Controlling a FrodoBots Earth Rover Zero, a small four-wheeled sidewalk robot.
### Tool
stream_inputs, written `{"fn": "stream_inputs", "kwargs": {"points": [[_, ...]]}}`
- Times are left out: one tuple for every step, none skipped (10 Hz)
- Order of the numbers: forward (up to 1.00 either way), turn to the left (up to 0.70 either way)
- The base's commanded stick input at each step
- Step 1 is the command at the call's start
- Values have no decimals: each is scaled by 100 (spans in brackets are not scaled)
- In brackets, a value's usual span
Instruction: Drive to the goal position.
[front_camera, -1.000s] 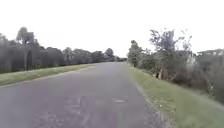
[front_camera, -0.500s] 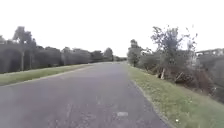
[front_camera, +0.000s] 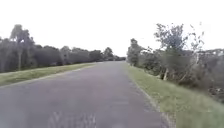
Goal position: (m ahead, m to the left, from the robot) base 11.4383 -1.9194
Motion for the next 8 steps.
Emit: {"fn": "stream_inputs", "kwargs": {"points": [[85,0],[85,0],[85,0],[85,0],[85,0],[85,0],[85,0],[85,0]]}}
